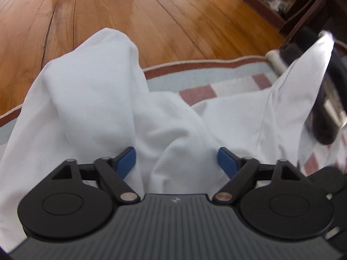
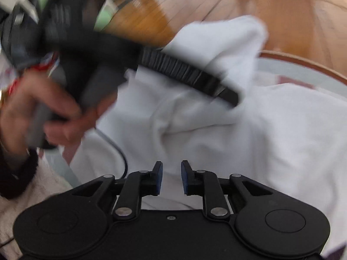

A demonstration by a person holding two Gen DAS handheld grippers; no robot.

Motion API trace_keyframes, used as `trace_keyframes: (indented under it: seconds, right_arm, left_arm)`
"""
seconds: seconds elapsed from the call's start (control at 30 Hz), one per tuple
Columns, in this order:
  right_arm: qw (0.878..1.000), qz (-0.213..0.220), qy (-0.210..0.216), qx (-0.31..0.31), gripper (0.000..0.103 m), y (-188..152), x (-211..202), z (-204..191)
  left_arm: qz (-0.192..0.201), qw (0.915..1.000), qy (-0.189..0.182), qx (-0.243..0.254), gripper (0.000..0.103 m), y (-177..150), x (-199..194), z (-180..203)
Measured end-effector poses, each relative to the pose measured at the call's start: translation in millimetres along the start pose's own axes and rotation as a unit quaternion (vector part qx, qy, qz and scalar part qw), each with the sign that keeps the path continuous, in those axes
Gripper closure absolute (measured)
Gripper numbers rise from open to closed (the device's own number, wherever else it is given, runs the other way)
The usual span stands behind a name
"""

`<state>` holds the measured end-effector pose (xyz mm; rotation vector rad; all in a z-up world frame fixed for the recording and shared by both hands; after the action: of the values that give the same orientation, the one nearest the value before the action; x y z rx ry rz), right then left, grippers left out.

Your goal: Fold clothes

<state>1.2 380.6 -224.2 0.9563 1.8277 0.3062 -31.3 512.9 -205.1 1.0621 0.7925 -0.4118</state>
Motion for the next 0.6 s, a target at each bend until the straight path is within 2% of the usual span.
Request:
trace_keyframes:
  seconds: [0.07, 0.17, 0.23, 0.27, 0.3, 0.33, 0.4, 0.5, 0.6]
  right_arm:
    - [0.999, 0.025, -0.014, 0.028, 0.076, 3.7, -19.2, 9.7]
    - [0.996, 0.050, -0.075, 0.025, 0.075, 6.2, -45.4, 17.6]
    - [0.991, 0.062, -0.120, 0.010, 0.075, 5.0, -68.1, 19.1]
    - [0.988, 0.070, -0.138, 0.007, 0.075, 4.1, -82.0, 20.6]
    - [0.985, 0.078, -0.154, 0.011, 0.073, 3.5, -96.1, 24.2]
    - [0.981, 0.084, -0.172, 0.024, 0.068, 1.1, -108.4, 28.2]
    - [0.974, 0.089, -0.193, 0.075, 0.066, -6.9, -124.7, 39.6]
    - [0.967, 0.095, -0.183, 0.151, 0.066, -19.6, -138.7, 58.4]
    - [0.961, 0.100, -0.182, 0.184, 0.066, -28.6, -145.1, 64.7]
  left_arm:
    - [-0.010, 0.9996, 0.014, 0.022, 0.011, -5.4, 2.4, 7.2]
    - [-0.013, 0.9972, 0.047, 0.057, 0.011, -9.8, 3.2, 16.1]
    - [-0.008, 0.9952, 0.073, 0.064, 0.030, -10.5, 3.6, 17.6]
    - [0.001, 0.9944, 0.086, 0.061, 0.060, -9.1, 3.2, 16.1]
    - [0.009, 0.9939, 0.096, 0.052, 0.082, -7.3, 2.5, 13.5]
    - [0.017, 0.9942, 0.100, 0.035, 0.084, -4.7, 0.5, 9.3]
    - [0.033, 0.9939, 0.105, 0.004, 0.088, 1.8, -5.6, 2.4]
    - [0.054, 0.9903, 0.126, 0.023, 0.090, 8.3, -16.2, 8.8]
    - [0.076, 0.9893, 0.122, 0.023, 0.091, 12.4, -29.5, 16.0]
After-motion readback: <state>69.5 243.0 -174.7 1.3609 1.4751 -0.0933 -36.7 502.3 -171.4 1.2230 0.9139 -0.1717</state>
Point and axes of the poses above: each gripper's, at about its wrist camera, not at the fingertips, and x roughly the way its jaws point, z to its right, y to its top, the point moved 3 cm from there along x, roughly the way its jaws point, and after that the axes turned 11 degrees about z, right-handed, at the moved point
